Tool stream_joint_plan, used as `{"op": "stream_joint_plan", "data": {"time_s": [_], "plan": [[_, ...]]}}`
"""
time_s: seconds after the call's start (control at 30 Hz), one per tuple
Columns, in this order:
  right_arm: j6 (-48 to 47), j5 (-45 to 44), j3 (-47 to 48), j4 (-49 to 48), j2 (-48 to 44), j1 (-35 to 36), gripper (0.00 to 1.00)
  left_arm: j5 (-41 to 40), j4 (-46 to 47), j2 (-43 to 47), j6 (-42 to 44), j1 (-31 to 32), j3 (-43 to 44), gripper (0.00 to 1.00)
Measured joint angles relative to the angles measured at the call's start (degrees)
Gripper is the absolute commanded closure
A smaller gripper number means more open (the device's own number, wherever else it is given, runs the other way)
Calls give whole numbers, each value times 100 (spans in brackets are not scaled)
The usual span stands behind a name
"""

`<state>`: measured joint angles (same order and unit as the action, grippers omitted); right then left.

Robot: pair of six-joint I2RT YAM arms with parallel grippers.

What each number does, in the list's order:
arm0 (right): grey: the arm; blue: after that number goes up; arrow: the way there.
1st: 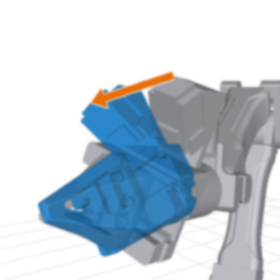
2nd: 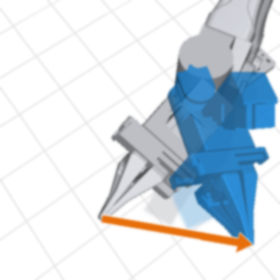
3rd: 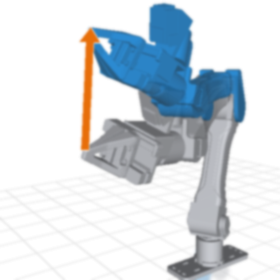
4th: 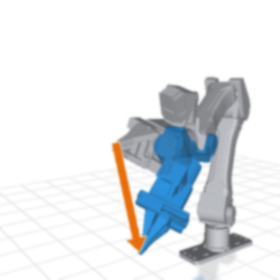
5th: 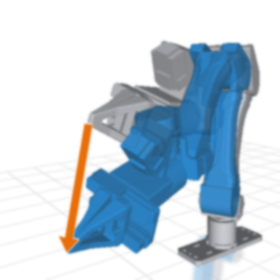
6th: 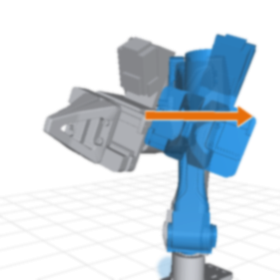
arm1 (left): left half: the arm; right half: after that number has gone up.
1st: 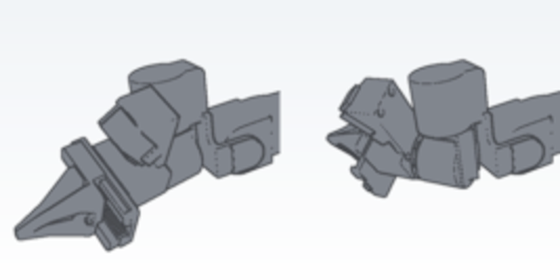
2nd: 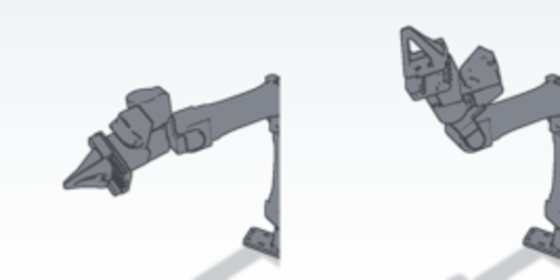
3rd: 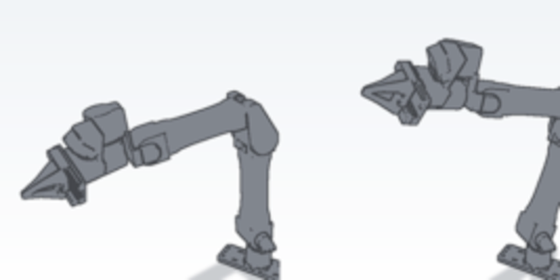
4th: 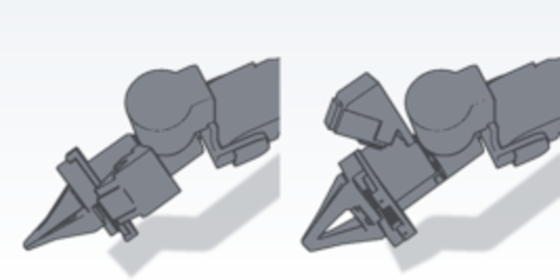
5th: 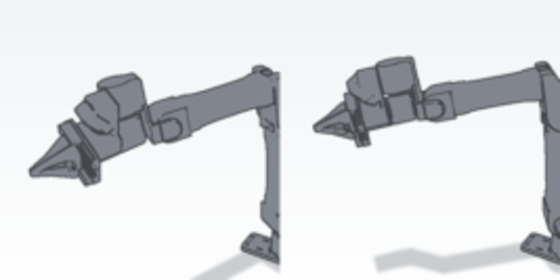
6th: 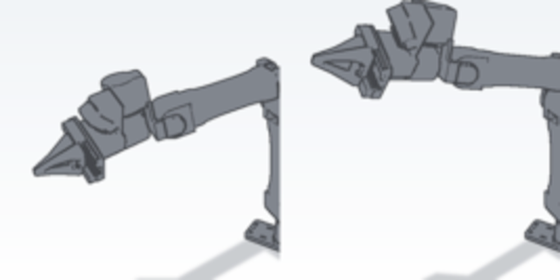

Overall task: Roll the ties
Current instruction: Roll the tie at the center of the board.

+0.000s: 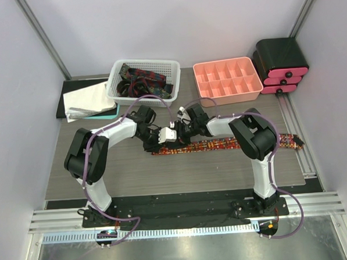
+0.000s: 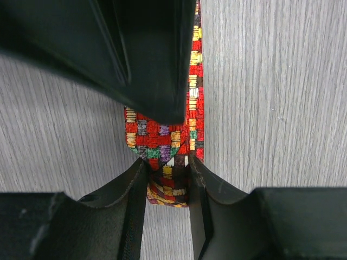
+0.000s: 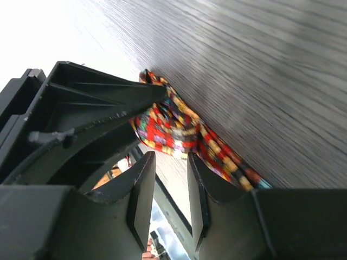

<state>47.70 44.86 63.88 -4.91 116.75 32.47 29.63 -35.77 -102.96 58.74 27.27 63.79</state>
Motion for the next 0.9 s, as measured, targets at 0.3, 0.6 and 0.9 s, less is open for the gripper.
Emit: {"op": "stream_joint_plan", "data": {"time_s": [0.3,0.6,0.9], "plan": [[-48,-146,275,57,280,157,78,-7,0,-7,-4,0,7,58],[-195,-385,348,374,302,192,99,-63,-61,66,52,-157,-48,43],[-286,-374,404,625,302,195,99,-87,-105,162,223,-407,-190,30]]}}
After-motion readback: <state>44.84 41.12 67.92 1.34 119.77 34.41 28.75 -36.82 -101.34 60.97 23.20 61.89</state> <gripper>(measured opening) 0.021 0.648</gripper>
